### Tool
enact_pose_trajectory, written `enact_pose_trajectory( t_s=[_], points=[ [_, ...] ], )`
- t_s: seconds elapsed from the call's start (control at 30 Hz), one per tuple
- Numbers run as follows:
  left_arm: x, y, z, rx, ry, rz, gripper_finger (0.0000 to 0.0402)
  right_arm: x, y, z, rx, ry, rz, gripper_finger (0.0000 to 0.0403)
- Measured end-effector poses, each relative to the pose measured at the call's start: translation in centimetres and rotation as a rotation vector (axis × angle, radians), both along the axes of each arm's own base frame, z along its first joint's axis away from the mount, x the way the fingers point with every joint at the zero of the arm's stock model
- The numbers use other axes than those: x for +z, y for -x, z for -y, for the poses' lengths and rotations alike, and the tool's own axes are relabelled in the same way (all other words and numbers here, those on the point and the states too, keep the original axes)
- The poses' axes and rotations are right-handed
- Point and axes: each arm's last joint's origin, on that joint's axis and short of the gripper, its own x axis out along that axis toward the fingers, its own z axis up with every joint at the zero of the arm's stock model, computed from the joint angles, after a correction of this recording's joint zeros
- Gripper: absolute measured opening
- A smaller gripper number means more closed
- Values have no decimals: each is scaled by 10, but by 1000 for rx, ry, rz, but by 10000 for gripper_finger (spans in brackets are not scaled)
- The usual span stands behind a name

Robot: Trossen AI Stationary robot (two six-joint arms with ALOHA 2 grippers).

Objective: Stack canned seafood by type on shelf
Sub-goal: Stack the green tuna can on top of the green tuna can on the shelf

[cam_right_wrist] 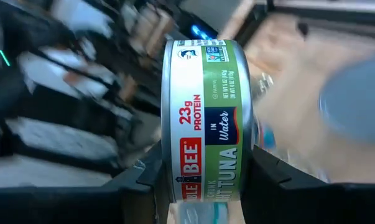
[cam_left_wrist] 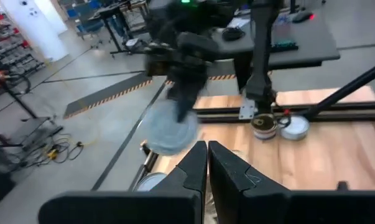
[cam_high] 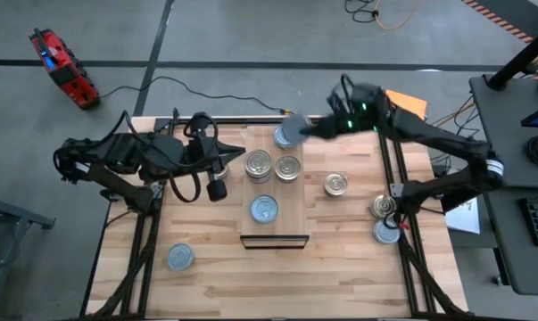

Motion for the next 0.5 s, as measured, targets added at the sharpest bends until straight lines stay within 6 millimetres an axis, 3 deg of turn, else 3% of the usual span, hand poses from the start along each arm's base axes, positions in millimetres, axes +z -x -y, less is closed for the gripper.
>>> enact_pose_trajectory(
  t_s=[0.23,0.5],
  points=[
    [-3,8,-4,55,-40,-55,0,-20,-22,67,-5,-154,139,128],
    [0,22,-9,68,-46,-68,0,-52,-50,97,8,-333,172,128]
  ],
)
